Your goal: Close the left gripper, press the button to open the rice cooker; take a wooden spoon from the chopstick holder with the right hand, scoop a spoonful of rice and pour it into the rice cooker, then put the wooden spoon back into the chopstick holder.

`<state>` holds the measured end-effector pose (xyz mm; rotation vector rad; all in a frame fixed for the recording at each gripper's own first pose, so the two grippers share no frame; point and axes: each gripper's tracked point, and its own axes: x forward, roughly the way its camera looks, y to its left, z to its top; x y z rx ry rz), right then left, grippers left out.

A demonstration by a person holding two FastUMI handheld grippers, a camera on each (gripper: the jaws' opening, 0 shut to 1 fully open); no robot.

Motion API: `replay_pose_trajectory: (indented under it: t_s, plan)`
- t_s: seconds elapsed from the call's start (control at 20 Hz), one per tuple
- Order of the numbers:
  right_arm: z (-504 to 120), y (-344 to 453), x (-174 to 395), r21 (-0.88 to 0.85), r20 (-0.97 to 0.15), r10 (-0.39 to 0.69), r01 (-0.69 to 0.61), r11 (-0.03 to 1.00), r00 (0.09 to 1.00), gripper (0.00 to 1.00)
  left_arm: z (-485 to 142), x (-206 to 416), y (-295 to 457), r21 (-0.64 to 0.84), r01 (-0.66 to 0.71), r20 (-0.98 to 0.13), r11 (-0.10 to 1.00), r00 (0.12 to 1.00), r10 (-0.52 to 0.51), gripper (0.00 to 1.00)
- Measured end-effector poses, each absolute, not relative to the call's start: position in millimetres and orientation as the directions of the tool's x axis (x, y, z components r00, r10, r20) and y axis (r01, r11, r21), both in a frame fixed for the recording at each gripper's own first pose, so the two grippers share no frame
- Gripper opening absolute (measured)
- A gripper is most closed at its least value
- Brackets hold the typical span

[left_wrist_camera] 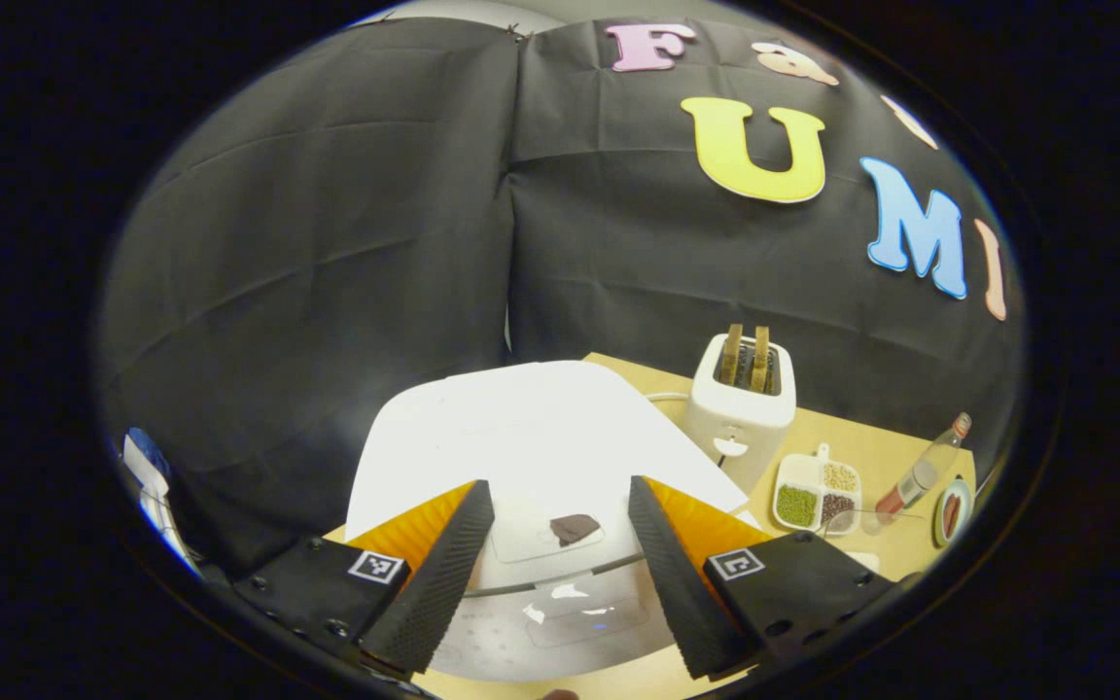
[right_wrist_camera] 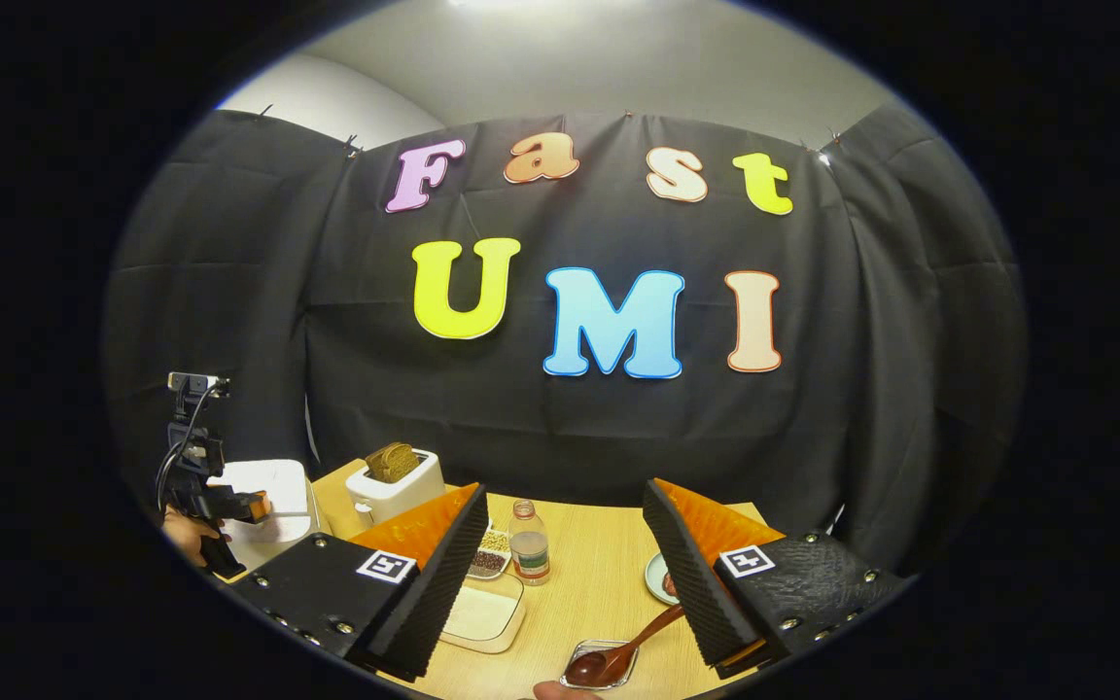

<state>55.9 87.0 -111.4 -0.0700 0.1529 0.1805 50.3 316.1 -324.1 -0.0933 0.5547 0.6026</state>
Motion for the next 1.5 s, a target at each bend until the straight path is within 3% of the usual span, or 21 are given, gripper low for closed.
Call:
replay_pose_trajectory:
  t_s: [0.1,0.2,0.7,0.95,1.3,1.5]
  plan:
    - [-112.7,86.6,57.4,-0.054,-0.160,0.172,-0.182,0.982,0.972,0.98,-329.5,49.4,314.8,0.076,-0.559,-0.530,0.826,0.679,0.508,0.95]
    - [-114.2,85.9,56.9,-0.050,-0.162,0.170,-0.180,0.982,0.972,0.98,-330.3,49.5,314.8,0.082,-0.555,-0.527,0.828,0.681,0.509,1.00]
    - [-115.4,80.2,52.8,-0.016,-0.162,0.171,-0.176,0.984,0.972,0.98,-319.9,46.2,310.8,0.043,-0.507,-0.502,0.861,0.734,0.457,0.99]
    - [-103.8,69.5,56.0,0.026,-0.143,0.178,-0.176,0.984,0.974,0.98,-237.6,53.8,275.3,0.030,-0.445,-0.362,0.895,0.830,0.425,1.00]
    - [-72.6,43.7,55.7,0.039,-0.076,0.101,-0.098,0.994,0.992,0.98,-106.1,59.1,142.3,-0.028,-0.230,-0.122,0.973,0.967,0.225,0.98]
    - [-52.0,34.7,49.5,0.061,-0.039,0.062,-0.059,0.996,0.997,0.98,-61.3,56.4,82.2,0.001,-0.117,-0.081,0.993,0.990,0.117,0.98]
